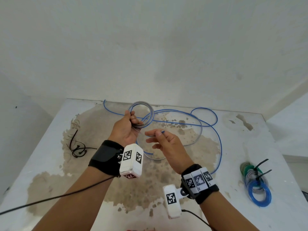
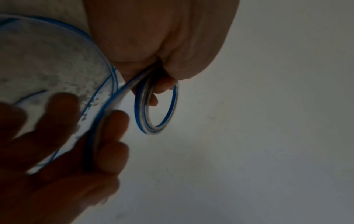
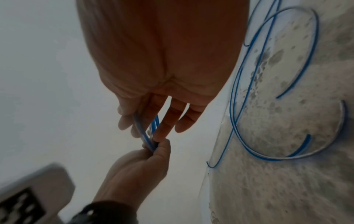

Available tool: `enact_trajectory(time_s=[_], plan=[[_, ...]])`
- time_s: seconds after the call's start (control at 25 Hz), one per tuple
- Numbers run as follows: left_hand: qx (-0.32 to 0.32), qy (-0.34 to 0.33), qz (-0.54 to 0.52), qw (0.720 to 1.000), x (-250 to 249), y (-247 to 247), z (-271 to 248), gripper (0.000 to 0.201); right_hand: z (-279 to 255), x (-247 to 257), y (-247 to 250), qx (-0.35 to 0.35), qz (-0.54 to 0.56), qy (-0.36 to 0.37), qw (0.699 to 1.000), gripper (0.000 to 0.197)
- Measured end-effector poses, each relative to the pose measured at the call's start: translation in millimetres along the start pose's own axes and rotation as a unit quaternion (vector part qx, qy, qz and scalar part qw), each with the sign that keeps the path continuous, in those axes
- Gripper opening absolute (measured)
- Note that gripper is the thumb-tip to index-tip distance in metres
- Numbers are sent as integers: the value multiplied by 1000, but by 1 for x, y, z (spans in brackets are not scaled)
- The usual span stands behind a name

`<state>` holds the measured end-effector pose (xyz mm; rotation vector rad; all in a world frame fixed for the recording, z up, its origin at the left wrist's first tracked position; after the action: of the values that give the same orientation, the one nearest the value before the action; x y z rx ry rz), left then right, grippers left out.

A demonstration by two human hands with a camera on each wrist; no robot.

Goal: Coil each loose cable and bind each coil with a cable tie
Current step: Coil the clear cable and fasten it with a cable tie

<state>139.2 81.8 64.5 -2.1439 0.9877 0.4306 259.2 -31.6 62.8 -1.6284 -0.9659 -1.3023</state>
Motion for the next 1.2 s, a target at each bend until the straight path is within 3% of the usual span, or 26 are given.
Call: enact_trajectory(time_s=[0.48,1.0,1.08,1.2], plan=[[-33,-47,7,998,-12,-5,18,36,-14,-1,13,45,-25,7,999,26],[-52,-71,11,996,-26,5,27,33,-22,13,23,104,-10,-41,994,24],[-31,-74,22,997,-25,6,24,32,-18,12,28,82,16,-58,995,24],[29,-80,66,994,-23,7,14,28,-3,7,39,-28,161,-125,978,24]])
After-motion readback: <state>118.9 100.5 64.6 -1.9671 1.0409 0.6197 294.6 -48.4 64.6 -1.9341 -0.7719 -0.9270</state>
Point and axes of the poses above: each hand's wrist, its own z-axis towards the middle knuckle, its own y-axis out of the back of the hand, x = y × z, the point moved 4 cm from there along z, towards the middle knuckle, and after that the axes turned 14 degrees about -x, right-handed, at the moved point
